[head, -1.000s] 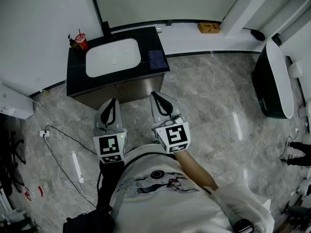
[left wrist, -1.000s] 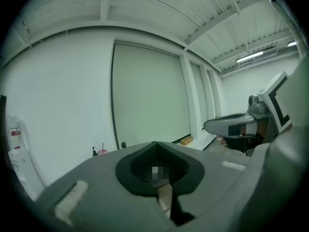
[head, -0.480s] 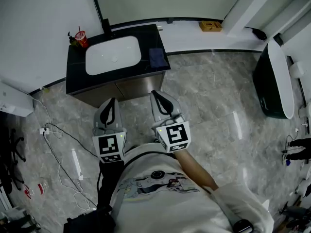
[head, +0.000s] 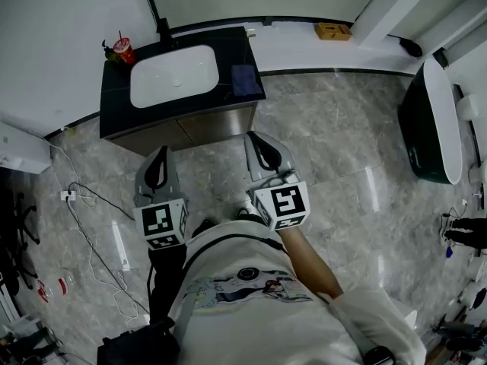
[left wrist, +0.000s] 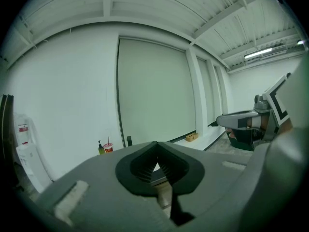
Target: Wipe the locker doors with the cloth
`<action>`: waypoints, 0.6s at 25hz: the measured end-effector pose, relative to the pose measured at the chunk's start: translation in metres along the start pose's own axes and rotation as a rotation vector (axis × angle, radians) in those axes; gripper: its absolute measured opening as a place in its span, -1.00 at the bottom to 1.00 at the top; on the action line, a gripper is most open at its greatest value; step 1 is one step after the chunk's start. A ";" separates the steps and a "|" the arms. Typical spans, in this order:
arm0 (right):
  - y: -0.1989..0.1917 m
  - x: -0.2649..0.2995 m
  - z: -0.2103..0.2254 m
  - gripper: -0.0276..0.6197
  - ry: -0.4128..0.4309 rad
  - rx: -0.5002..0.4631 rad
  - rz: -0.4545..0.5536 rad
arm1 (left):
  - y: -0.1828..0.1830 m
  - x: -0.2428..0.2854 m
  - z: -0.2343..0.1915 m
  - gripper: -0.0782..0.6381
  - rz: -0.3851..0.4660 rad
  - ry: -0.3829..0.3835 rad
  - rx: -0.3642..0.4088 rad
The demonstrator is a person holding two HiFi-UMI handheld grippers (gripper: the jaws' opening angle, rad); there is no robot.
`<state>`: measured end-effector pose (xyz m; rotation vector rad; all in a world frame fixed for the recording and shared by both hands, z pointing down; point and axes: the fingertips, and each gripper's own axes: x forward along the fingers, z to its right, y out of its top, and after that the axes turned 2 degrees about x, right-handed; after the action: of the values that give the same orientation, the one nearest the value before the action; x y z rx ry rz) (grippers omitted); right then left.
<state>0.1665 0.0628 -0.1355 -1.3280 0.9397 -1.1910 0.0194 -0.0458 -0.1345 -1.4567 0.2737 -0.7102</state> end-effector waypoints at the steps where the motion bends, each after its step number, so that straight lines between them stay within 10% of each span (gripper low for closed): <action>1: -0.003 -0.001 0.002 -0.91 0.004 0.005 -0.006 | -0.001 0.000 0.001 -0.78 -0.006 0.004 -0.002; 15: -0.009 0.010 0.016 -0.91 0.077 0.014 -0.008 | -0.007 0.020 0.025 -0.78 -0.029 0.029 -0.008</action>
<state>0.1834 0.0570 -0.1245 -1.2835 0.9803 -1.2604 0.0469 -0.0372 -0.1196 -1.4609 0.2789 -0.7550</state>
